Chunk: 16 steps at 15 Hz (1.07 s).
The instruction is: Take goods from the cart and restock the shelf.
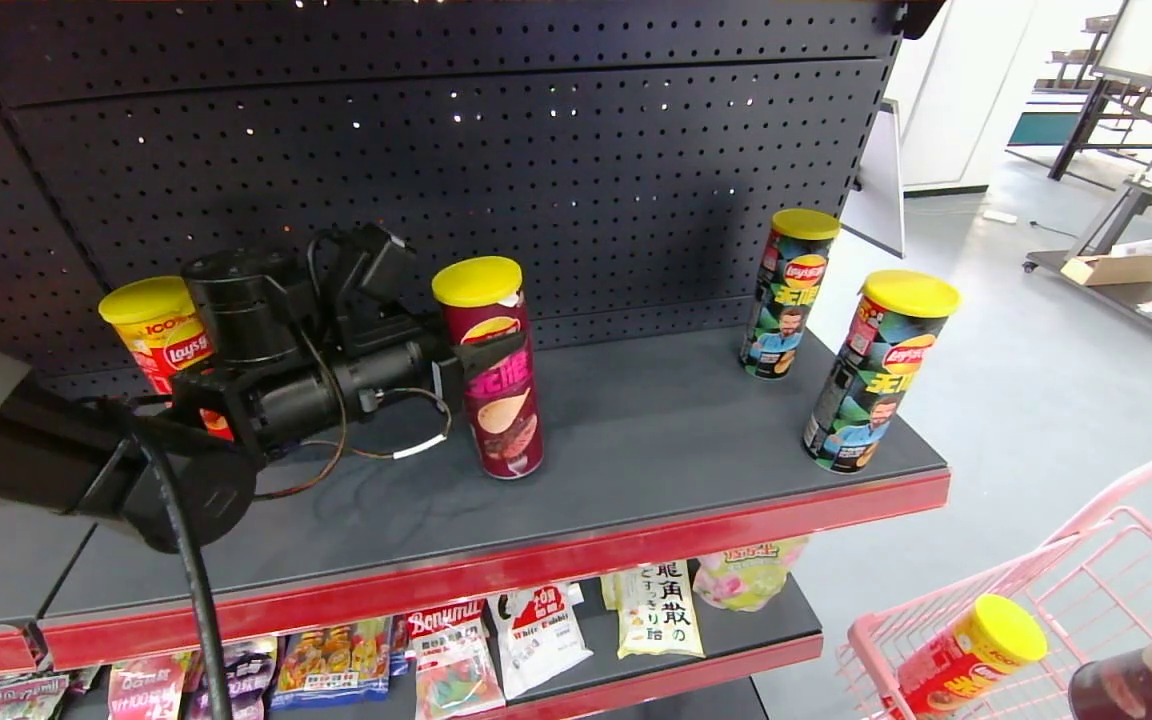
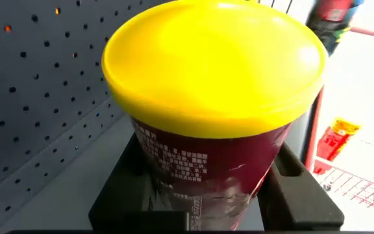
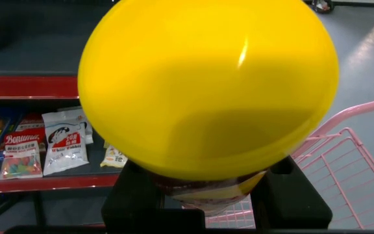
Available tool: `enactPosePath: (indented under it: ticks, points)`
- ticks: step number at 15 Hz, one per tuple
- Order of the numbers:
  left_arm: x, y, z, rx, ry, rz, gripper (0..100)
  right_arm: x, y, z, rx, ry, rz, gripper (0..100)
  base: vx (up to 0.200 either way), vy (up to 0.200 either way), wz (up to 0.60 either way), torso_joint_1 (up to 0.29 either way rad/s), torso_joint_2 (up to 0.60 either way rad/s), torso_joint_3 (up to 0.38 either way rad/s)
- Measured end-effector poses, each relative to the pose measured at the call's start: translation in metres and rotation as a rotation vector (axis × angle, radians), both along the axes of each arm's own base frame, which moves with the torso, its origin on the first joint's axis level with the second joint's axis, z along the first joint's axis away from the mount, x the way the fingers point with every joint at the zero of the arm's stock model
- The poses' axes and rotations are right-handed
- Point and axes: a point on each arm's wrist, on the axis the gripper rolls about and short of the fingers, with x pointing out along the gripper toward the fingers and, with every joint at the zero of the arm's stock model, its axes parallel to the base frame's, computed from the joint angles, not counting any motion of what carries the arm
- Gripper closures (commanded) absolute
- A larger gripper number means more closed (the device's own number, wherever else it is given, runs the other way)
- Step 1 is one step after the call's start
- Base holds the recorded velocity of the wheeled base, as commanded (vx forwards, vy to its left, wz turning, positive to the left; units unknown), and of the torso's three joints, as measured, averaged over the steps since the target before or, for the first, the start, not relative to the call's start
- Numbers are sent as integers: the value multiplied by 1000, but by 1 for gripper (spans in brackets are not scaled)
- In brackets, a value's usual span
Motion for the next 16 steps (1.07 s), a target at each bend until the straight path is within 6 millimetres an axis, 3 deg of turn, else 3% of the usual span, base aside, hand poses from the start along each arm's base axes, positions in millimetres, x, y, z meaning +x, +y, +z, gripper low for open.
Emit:
enactPosePath:
  ticks: [3,16]
  points:
    - [-12,3,-10,2,6,-10,100,0,0,1,0,-3,1,100,0,0,0,0,0,0]
    - [-25,0,-24,17,36,-45,100,0,0,1,0,-1,1,100,0,0,0,0,0,0]
